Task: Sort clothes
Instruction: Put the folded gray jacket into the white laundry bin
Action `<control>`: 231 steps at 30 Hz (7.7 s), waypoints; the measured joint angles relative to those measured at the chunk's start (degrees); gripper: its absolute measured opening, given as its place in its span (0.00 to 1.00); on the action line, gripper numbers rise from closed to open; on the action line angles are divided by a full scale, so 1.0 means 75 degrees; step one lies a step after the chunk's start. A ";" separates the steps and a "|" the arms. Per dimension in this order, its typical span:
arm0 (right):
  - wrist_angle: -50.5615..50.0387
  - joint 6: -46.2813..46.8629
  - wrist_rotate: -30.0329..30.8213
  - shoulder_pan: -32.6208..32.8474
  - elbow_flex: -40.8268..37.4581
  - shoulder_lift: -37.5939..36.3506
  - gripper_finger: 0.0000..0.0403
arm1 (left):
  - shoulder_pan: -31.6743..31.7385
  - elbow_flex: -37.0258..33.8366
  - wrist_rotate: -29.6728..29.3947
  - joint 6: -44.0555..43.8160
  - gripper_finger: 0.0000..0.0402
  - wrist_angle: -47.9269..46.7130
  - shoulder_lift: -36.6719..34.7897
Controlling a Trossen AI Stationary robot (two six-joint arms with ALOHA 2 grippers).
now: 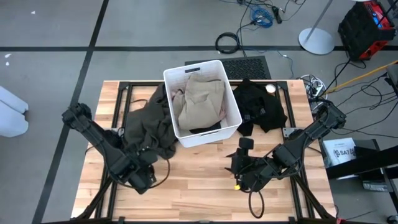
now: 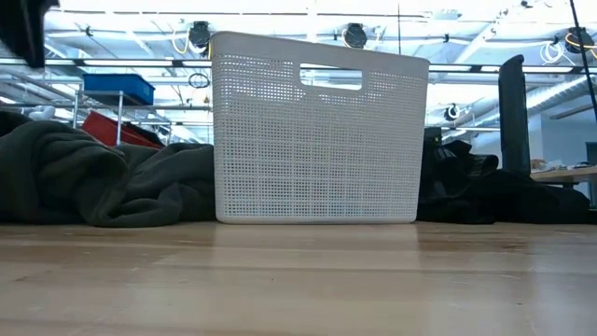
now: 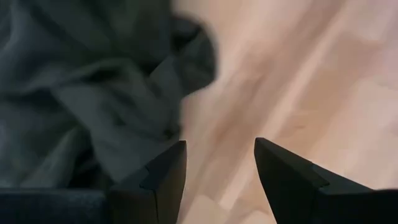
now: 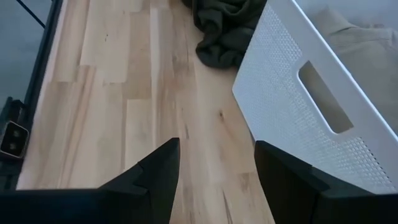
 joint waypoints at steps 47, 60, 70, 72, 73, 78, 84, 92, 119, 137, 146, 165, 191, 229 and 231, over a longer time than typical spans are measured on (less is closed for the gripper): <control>0.0333 0.0164 0.0035 0.0000 -0.0003 0.0006 0.48 | 0.0566 -0.1547 -0.1651 0.2368 0.01 0.3016 0.0026; 0.0336 0.0889 0.0009 0.0125 -0.0003 0.0101 0.48 | -0.1335 0.2795 -0.4632 0.5169 0.00 0.4326 0.0025; 0.1008 0.1023 -0.0620 0.0277 -0.0007 0.1111 0.48 | -0.1772 0.3076 -0.5854 0.5558 0.00 0.4683 0.0026; 0.1123 0.1025 -0.0918 0.0286 -0.0012 0.1253 0.48 | -0.1724 0.3062 -0.5902 0.5565 0.00 0.4661 0.0026; 0.1158 0.1018 -0.1092 0.0316 -0.0017 0.1281 0.48 | -0.1701 0.3061 -0.5931 0.5567 0.00 0.4647 0.0026; 0.1266 0.0967 -0.1392 0.0395 -0.0012 0.1263 0.48 | -0.1584 0.3075 -0.6170 0.5832 0.00 0.4616 0.0026; 0.2219 0.0207 -0.1027 0.0423 -0.0012 0.1107 0.48 | -0.1319 0.3090 -0.6269 0.6013 0.00 0.4432 -0.0006; 0.4993 -0.2667 0.2851 0.0472 -0.0003 0.1439 0.48 | -0.1034 0.3090 -0.5238 0.6359 0.00 0.4409 -0.0012; 0.8264 -0.5891 0.0653 -0.0131 0.0122 0.1504 0.48 | -0.0367 0.3090 -0.3690 0.6749 0.00 0.4609 -0.0012; 0.6400 -0.9009 -0.0160 0.0612 0.0300 0.1488 0.48 | 0.0895 0.3026 -0.1218 0.5206 0.00 0.4848 0.0089; 0.5401 -0.9145 0.0083 0.0641 0.0300 0.1623 0.48 | 0.1727 0.3008 0.0698 0.5152 0.00 0.5231 0.0857; 0.5749 -1.1166 0.2554 0.1031 0.0300 0.2644 0.48 | 0.2570 0.3003 0.2536 0.5248 0.00 0.6406 0.1341; 0.7262 -1.2332 0.3456 0.0941 0.0299 0.2961 0.36 | 0.2843 0.2997 0.3244 0.5004 0.02 0.7081 0.1766; -0.0273 -0.0849 0.4273 0.1293 0.0289 0.0559 0.00 | 0.1376 0.3003 0.0832 0.6307 0.63 0.4228 0.0774; -0.0931 0.0168 0.3797 0.1225 0.0291 0.0365 0.00 | 0.0782 0.2992 0.0168 0.6026 0.64 0.4009 0.0769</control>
